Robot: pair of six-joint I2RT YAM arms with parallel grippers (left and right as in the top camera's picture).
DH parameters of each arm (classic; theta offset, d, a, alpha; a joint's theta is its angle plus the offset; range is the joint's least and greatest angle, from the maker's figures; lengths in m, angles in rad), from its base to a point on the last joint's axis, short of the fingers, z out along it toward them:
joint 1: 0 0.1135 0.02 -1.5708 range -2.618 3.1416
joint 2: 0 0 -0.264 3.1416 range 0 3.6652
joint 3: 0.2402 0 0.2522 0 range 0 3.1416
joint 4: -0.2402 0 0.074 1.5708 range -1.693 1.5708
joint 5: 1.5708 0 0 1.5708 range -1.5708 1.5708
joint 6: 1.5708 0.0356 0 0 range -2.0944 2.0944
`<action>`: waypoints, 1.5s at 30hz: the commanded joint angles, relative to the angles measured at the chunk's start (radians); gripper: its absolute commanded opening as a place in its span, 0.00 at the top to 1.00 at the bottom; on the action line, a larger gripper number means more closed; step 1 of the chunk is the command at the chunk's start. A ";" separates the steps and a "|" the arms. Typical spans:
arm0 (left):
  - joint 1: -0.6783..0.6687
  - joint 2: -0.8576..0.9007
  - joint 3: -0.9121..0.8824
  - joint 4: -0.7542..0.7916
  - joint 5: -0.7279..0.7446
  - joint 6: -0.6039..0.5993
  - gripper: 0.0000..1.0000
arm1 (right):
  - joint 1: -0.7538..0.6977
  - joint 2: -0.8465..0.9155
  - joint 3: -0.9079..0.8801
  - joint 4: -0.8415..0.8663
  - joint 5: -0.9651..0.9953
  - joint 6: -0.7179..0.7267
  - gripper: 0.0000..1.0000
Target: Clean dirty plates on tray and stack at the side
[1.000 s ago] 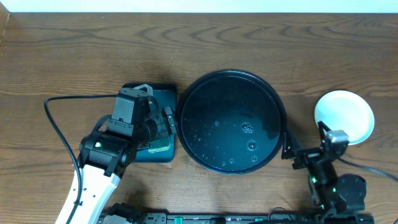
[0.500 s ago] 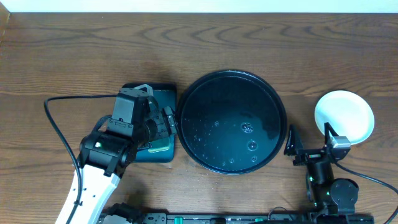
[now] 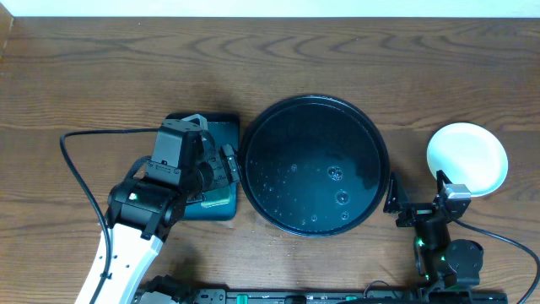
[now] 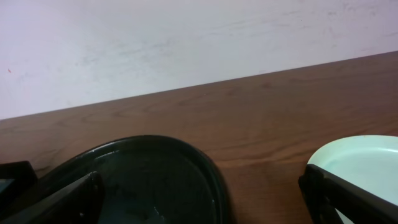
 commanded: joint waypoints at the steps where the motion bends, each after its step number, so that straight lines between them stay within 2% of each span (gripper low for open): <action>1: 0.003 0.000 0.024 0.001 0.008 0.014 0.15 | -0.004 -0.002 -0.001 -0.005 0.010 -0.014 0.01; 6: 0.004 -0.086 -0.002 0.000 0.008 0.014 0.15 | -0.004 -0.002 -0.001 -0.005 0.010 -0.014 0.01; 10: 0.040 -0.288 -0.051 -0.005 -0.087 0.040 0.15 | -0.004 -0.002 -0.001 -0.005 0.010 -0.014 0.01; 14: 0.146 -0.492 -0.119 0.051 -0.127 0.056 0.15 | -0.004 -0.002 -0.001 -0.005 0.010 -0.014 0.01; 18: 0.246 -0.655 -0.212 0.157 -0.127 0.202 0.15 | -0.004 -0.002 -0.001 -0.005 0.010 -0.014 0.01; 22: 0.266 -0.812 -0.341 0.309 -0.137 0.337 0.15 | -0.004 -0.001 -0.001 -0.005 0.010 -0.014 0.01; 27: 0.270 -0.964 -0.537 0.509 -0.196 0.343 0.15 | -0.004 0.000 -0.001 -0.005 0.010 -0.014 0.01; 32: 0.295 -1.051 -0.739 0.740 -0.200 0.342 0.15 | -0.004 0.000 -0.001 -0.005 0.010 -0.014 0.01; 38: 0.301 -1.050 -0.907 0.969 -0.202 0.341 0.15 | -0.004 0.000 -0.001 -0.005 0.010 -0.014 0.01; 41: 0.301 -1.050 -0.967 1.014 -0.202 0.338 0.15 | -0.004 0.000 -0.001 -0.005 0.010 -0.014 0.01; 45: 0.301 -1.050 -0.969 0.912 -0.202 0.335 0.15 | -0.004 0.000 -0.001 -0.005 0.010 -0.014 0.01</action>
